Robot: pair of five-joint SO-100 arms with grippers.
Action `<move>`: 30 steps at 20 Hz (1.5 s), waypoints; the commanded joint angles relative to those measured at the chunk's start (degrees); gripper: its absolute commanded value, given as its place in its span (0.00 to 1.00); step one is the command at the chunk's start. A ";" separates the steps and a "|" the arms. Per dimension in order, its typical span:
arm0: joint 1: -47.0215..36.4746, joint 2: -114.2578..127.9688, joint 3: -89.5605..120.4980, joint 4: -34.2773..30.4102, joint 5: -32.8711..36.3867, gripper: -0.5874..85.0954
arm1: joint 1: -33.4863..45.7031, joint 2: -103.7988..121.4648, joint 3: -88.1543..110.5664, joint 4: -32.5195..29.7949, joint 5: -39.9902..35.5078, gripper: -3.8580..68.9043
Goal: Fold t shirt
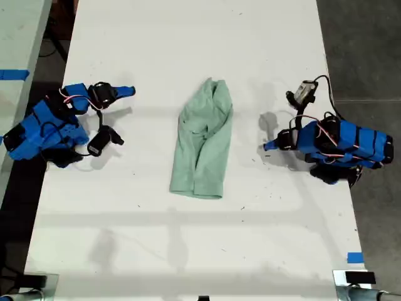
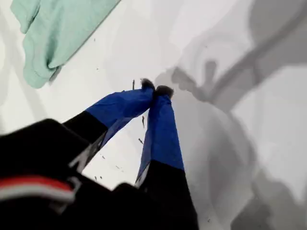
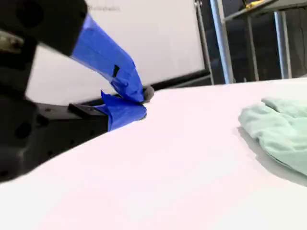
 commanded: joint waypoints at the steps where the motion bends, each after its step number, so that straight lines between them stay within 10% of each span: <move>1: 11.25 -10.28 -8.88 2.20 -8.88 0.00 | -4.48 -10.28 -10.02 -4.31 8.26 0.07; 6: 36.04 -70.75 -59.41 10.72 -18.54 0.06 | -19.16 -74.97 -61.35 -4.31 14.24 0.04; 9: 45.18 -95.98 -84.29 12.74 -18.11 0.25 | -25.22 -100.63 -89.03 -1.49 12.22 0.44; 19: 47.72 -135.79 -104.15 12.39 -17.75 0.29 | -27.07 -121.46 -98.61 -6.50 11.34 0.57; 22: 48.69 -142.38 -110.92 12.66 -17.58 0.00 | -27.51 -127.35 -97.73 -10.37 11.43 0.42; 23: 49.57 -142.91 -112.06 12.74 -17.40 0.00 | -27.86 -129.73 -98.53 -10.81 12.30 0.03; 30: 56.60 -140.62 -129.11 24.87 -17.31 0.00 | -34.89 -135.18 -125.95 1.85 11.25 0.03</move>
